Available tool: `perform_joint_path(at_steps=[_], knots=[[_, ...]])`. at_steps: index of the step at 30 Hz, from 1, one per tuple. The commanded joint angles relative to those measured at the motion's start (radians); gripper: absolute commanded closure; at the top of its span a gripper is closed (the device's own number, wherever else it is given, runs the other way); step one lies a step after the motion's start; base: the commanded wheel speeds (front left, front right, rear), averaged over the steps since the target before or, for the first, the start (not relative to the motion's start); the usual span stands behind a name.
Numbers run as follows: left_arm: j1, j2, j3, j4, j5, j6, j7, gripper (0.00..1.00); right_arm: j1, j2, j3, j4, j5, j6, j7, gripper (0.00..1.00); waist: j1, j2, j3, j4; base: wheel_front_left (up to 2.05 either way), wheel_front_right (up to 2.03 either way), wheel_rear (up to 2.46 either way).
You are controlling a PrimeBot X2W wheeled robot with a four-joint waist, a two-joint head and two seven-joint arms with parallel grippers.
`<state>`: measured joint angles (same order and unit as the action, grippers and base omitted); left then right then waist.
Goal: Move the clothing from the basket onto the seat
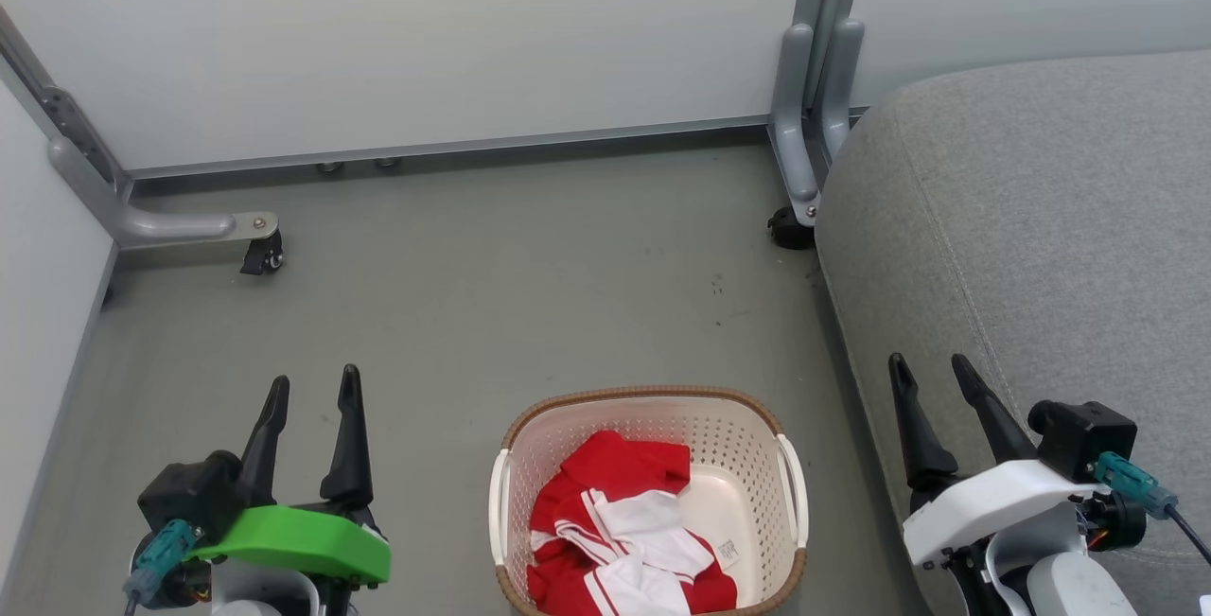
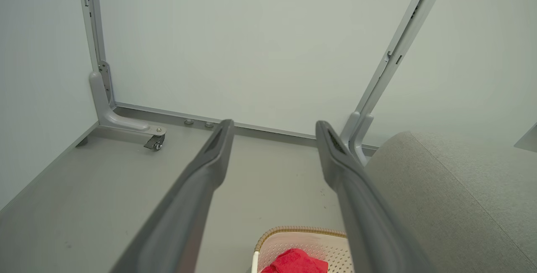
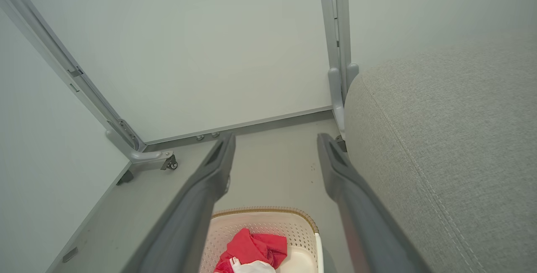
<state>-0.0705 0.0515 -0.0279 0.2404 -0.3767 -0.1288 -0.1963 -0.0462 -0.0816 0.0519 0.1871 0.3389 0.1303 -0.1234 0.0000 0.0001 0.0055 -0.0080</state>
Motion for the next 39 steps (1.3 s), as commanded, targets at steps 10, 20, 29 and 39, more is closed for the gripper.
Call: perform_joint_path(at_steps=[10, 20, 29, 39], knots=[[0.014, 0.001, 0.011, 0.01, 0.086, -0.003, -0.029, 0.0, 0.015, 0.005, -0.004, -0.005, -0.077, 0.0, 0.005, 0.0, 0.0, -0.0001, -0.002, 0.0, 0.0, 0.0, 0.0], [0.019, 0.0, 0.016, 0.032, 0.156, -0.003, -0.048, 0.0, 0.021, 0.013, -0.006, -0.007, -0.135, 0.001, -0.001, 0.0, 0.0, -0.0001, 0.0, 0.001, 0.0, 0.0, 0.0], [0.021, 0.0, 0.013, 0.045, 0.202, 0.004, -0.063, 0.0, 0.024, 0.016, -0.011, -0.012, -0.189, 0.001, -0.014, 0.0, 0.0, -0.0001, 0.0, 0.001, 0.0, 0.0, 0.0], [0.001, 0.0, 0.007, 0.041, 0.209, 0.018, -0.07, 0.0, 0.009, 0.02, -0.015, -0.043, -0.205, 0.001, -0.017, 0.0, 0.0, -0.0001, 0.024, -0.004, 0.0, 0.0, 0.0]])
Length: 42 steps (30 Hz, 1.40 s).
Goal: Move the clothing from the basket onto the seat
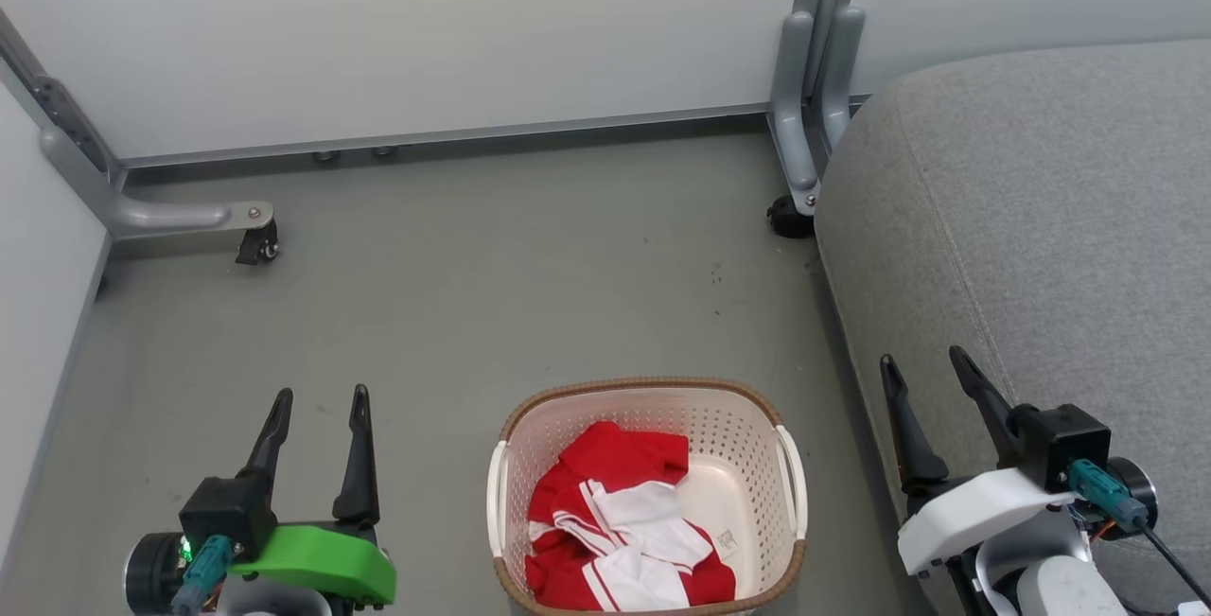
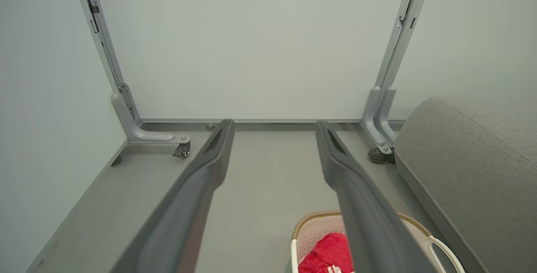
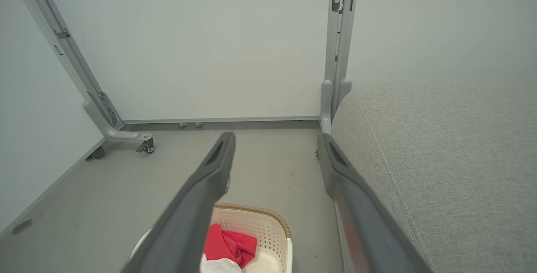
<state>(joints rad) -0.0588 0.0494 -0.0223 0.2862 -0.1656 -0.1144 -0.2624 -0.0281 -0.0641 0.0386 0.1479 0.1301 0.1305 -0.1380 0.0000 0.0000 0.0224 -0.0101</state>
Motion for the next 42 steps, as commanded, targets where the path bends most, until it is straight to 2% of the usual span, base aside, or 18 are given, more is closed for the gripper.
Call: perform_joint_path(at_steps=[1, 8, 16, 28, 33, 42], knots=[[-0.017, 0.002, -0.001, -0.007, -0.003, 0.006, -0.004, 0.0, -0.015, 0.001, -0.001, -0.01, 0.005, 0.0, -0.002, 0.0, 0.0, 0.0, 0.015, -0.004, 0.0, 0.0, 0.0], [-0.079, 0.002, -0.049, 0.005, 0.011, 0.027, -0.004, 0.0, -0.059, -0.013, -0.001, -0.049, 0.021, 0.0, -0.01, 0.0, 0.0, 0.0, 0.103, -0.019, 0.0, 0.0, 0.0], [-0.228, 0.002, -0.16, 0.065, 0.031, 0.069, -0.002, 0.0, -0.155, -0.039, 0.007, -0.106, 0.044, 0.0, -0.029, 0.0, 0.0, 0.0, 0.286, -0.052, 0.0, 0.0, 0.0], [-0.512, 0.004, -0.399, 0.348, 0.094, 0.095, -0.002, 0.0, -0.305, -0.058, 0.03, -0.169, 0.079, 0.0, -0.071, 0.0, 0.0, 0.0, 0.55, -0.126, 0.0, 0.0, 0.0], [-0.611, 0.004, -0.508, 0.506, 0.09, 0.07, 0.006, 0.0, -0.339, -0.057, 0.043, -0.178, 0.087, 0.0, -0.09, 0.0, 0.0, 0.0, 0.628, -0.159, 0.0, 0.0, 0.0], [-0.719, 0.004, -0.692, 0.697, 0.043, 0.018, 0.134, 0.0, -0.382, -0.046, 0.065, -0.178, 0.1, 0.0, -0.115, 0.0, 0.0, 0.0, 0.742, -0.204, 0.0, 0.0, 0.0]])
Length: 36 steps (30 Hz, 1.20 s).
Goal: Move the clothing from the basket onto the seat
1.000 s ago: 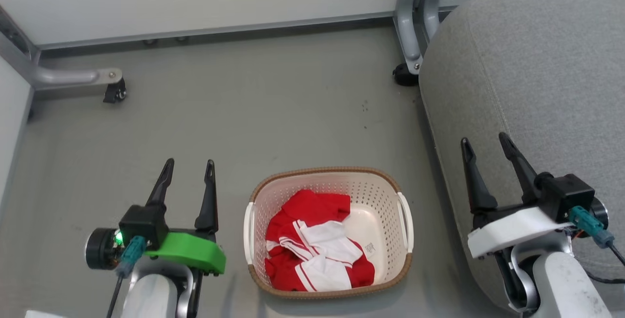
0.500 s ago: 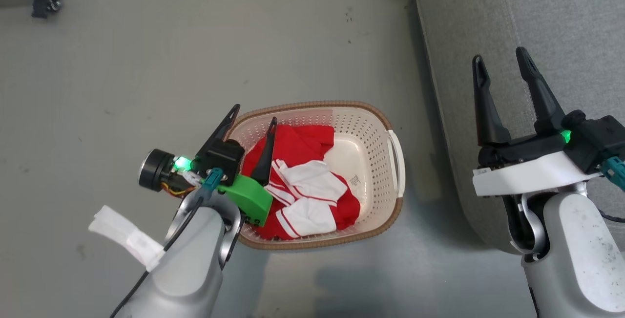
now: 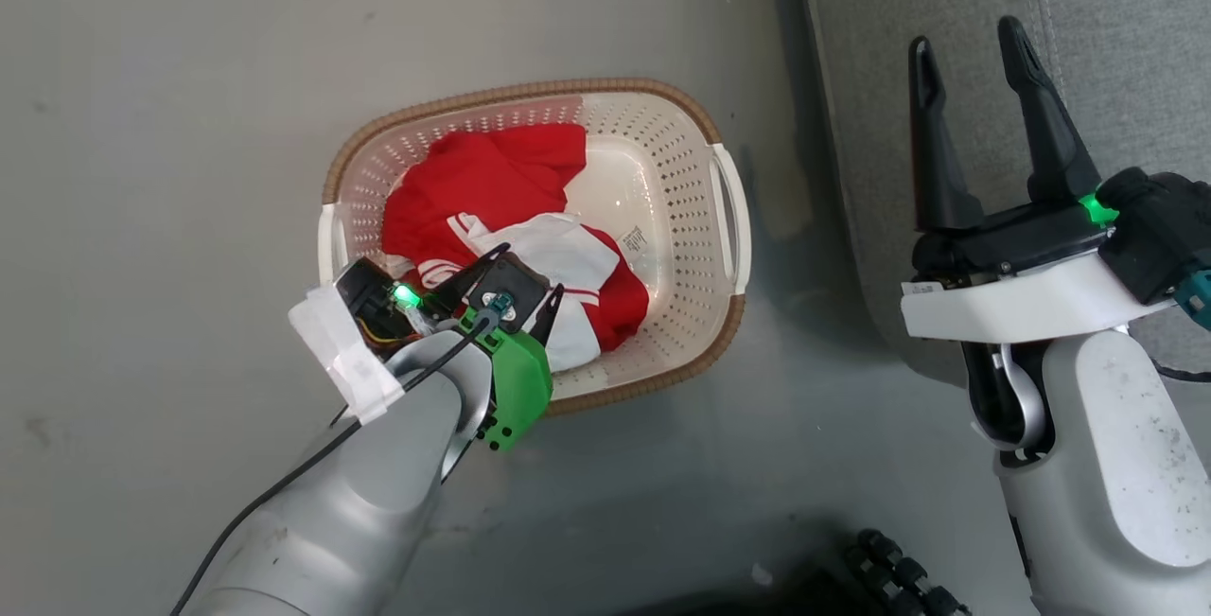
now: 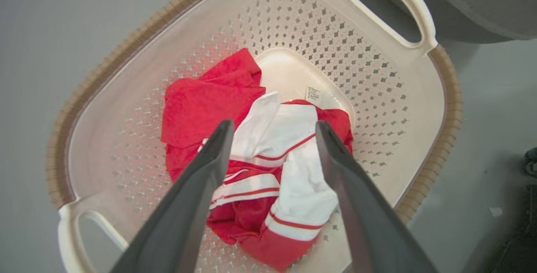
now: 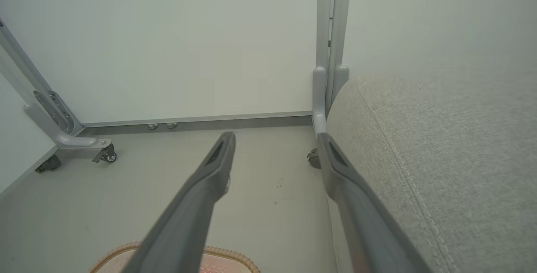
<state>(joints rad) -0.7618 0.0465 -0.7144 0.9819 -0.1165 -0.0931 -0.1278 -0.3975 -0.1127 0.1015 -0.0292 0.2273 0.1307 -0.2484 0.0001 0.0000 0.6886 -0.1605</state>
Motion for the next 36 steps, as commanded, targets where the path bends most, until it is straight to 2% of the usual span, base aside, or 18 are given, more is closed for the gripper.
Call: perform_joint_path(at_steps=[1, 8, 15, 23, 24, 25, 30, 36], knots=[[-0.025, 0.007, -0.015, 0.019, -0.016, -0.008, 0.016, 0.0, -0.02, 0.004, 0.007, -0.001, 0.006, 0.0, -0.008, 0.0, -0.0001, 0.0, 0.088, -0.06, 0.0, 0.0, 0.0], [-0.08, 0.007, -0.077, 0.127, -0.064, -0.027, 0.097, 0.0, -0.05, 0.014, 0.028, 0.006, 0.027, 0.0, -0.016, 0.0, -0.0001, 0.0, 0.163, -0.096, 0.0, 0.0, 0.0], [-0.142, 0.01, -0.104, 0.248, -0.067, -0.03, 0.193, 0.0, -0.064, 0.025, 0.038, 0.013, 0.048, 0.0, -0.018, 0.0, -0.0001, 0.0, 0.214, -0.127, 0.0, 0.0, 0.0], [-0.174, 0.037, -0.116, 0.295, -0.068, -0.011, 0.322, 0.0, -0.078, 0.036, 0.05, 0.006, 0.063, 0.0, -0.018, 0.0, -0.0001, 0.0, 0.243, -0.152, 0.0, 0.0, 0.0], [-0.177, 0.037, -0.115, 0.297, -0.072, -0.011, 0.329, 0.57, -0.079, 0.037, 0.05, 0.006, 0.064, 0.0, -0.018, 0.0, -0.0001, 0.0, 0.244, -0.153, 0.0, 0.0, 0.0], [-0.18, 0.037, -0.111, 0.298, -0.079, -0.005, 0.335, 1.0, -0.079, 0.037, 0.048, 0.006, 0.065, 0.0, -0.018, 0.0, -0.0001, 0.0, 0.245, -0.153, 0.0, 0.0, 0.0], [-0.191, 0.039, -0.125, 0.302, -0.071, 0.004, 0.346, 1.0, -0.083, 0.04, 0.043, 0.007, 0.062, 0.0, -0.018, 0.0, -0.0001, 0.0, 0.241, -0.154, 0.0, 0.0, 0.0], [-0.195, 0.03, -0.14, 0.284, -0.077, 0.002, 0.259, 1.0, -0.061, 0.033, 0.027, 0.012, 0.047, 0.0, -0.018, 0.0, -0.0001, 0.0, 0.19, -0.128, 0.0, 0.0, 0.0]])
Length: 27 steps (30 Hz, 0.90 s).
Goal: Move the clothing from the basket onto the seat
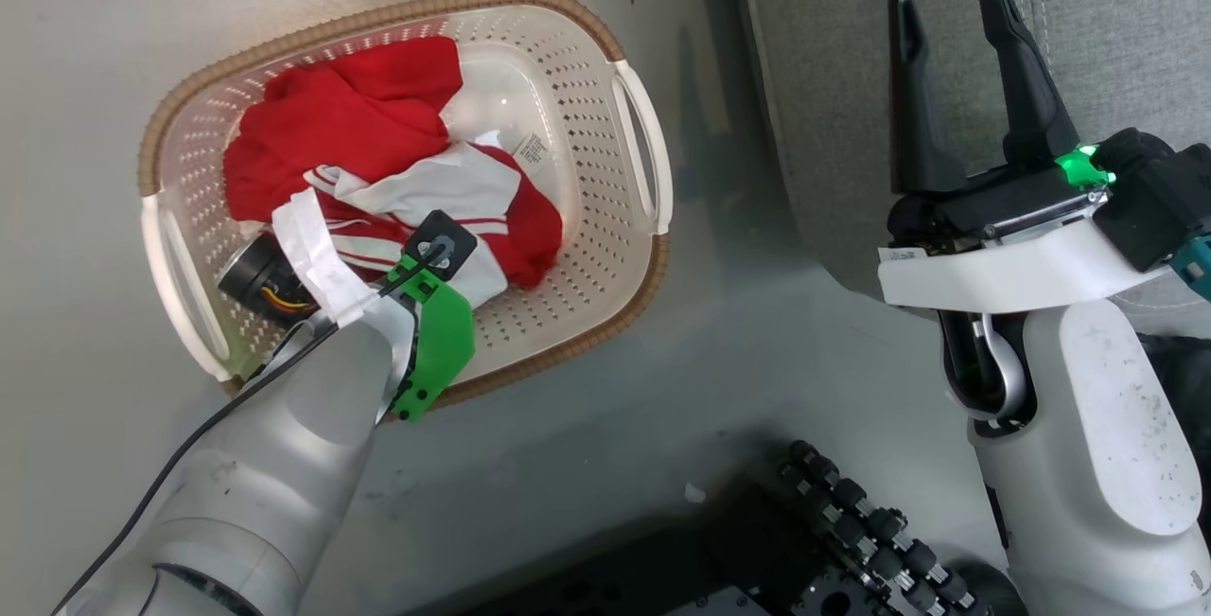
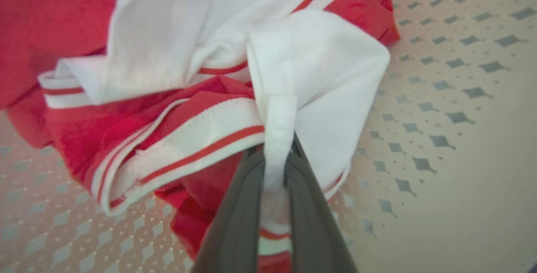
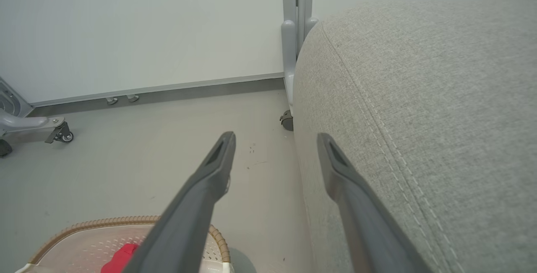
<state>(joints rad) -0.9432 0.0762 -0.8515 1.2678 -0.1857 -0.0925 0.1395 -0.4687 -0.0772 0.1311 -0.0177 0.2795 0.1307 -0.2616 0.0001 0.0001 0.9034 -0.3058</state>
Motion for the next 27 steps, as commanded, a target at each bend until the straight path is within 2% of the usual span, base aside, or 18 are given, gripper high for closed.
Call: perform_joint_path(at_steps=[1, 8, 16, 27], knots=[[-0.011, -0.003, -0.003, -0.008, -0.01, 0.003, -0.026, 1.0, 0.016, -0.005, -0.006, 0.004, -0.009, 0.0, -0.005, 0.0, -0.0001, -0.0001, -0.038, 0.025, 0.0, 0.0, 0.0], [0.036, -0.019, 0.001, -0.056, -0.042, 0.004, -0.158, 1.0, 0.065, -0.027, -0.026, 0.021, -0.027, 0.0, -0.005, 0.0, -0.0001, -0.0001, -0.16, 0.085, 0.0, 0.0, 0.0], [0.115, -0.025, 0.036, -0.175, -0.168, -0.004, -0.292, 1.0, 0.13, -0.047, -0.046, 0.042, -0.047, 0.0, -0.005, 0.0, -0.0001, -0.0001, -0.31, 0.145, 0.0, 0.0, 0.0], [0.22, -0.025, 0.089, -0.374, -0.315, 0.05, -0.399, 1.0, 0.224, -0.041, -0.068, 0.039, -0.066, 0.0, 0.036, 0.0, -0.0001, -0.0001, -0.486, 0.208, 0.0, 0.0, 0.0]])
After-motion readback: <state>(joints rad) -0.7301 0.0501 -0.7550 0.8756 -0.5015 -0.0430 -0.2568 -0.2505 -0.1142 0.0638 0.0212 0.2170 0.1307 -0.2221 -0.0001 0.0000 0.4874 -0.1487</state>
